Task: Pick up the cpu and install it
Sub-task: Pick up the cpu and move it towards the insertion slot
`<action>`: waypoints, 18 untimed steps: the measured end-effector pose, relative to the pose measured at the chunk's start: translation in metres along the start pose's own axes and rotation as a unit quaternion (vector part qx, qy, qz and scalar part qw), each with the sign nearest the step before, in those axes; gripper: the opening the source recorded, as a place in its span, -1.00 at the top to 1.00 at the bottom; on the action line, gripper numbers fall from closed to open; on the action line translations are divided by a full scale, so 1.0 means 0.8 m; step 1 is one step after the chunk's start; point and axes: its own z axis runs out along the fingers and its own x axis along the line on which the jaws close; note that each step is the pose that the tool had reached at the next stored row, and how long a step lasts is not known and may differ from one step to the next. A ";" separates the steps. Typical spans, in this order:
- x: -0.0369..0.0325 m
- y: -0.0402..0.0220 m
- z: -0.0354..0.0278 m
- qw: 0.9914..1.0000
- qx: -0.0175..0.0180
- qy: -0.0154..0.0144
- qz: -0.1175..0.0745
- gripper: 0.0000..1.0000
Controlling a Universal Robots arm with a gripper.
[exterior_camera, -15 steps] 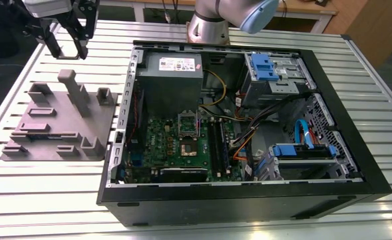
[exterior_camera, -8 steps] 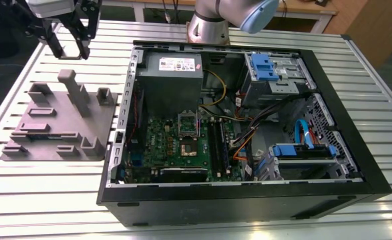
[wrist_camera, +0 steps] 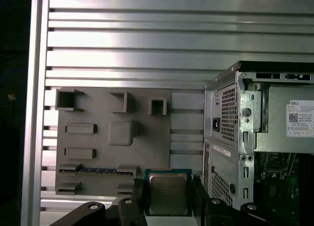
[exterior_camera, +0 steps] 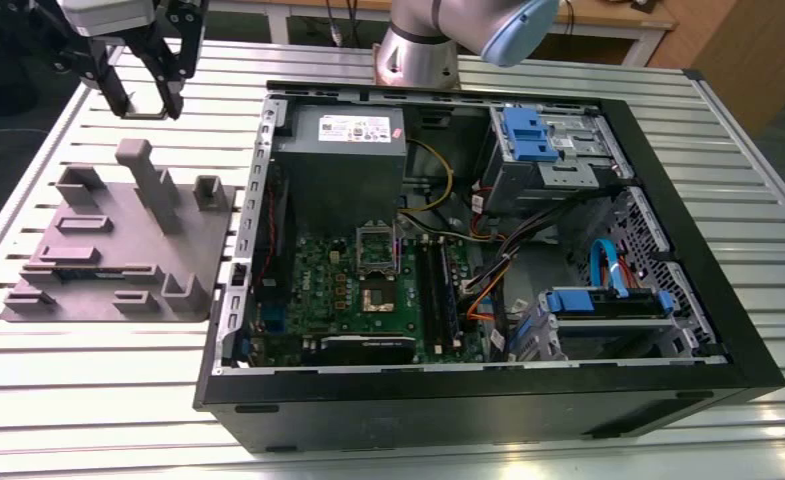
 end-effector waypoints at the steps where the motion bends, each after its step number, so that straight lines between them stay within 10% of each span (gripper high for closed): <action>1: -0.0003 0.0000 0.0000 1.000 0.000 0.000 0.000 0.06; 18: -0.0075 -0.0002 0.0001 1.000 0.000 0.000 0.000 0.06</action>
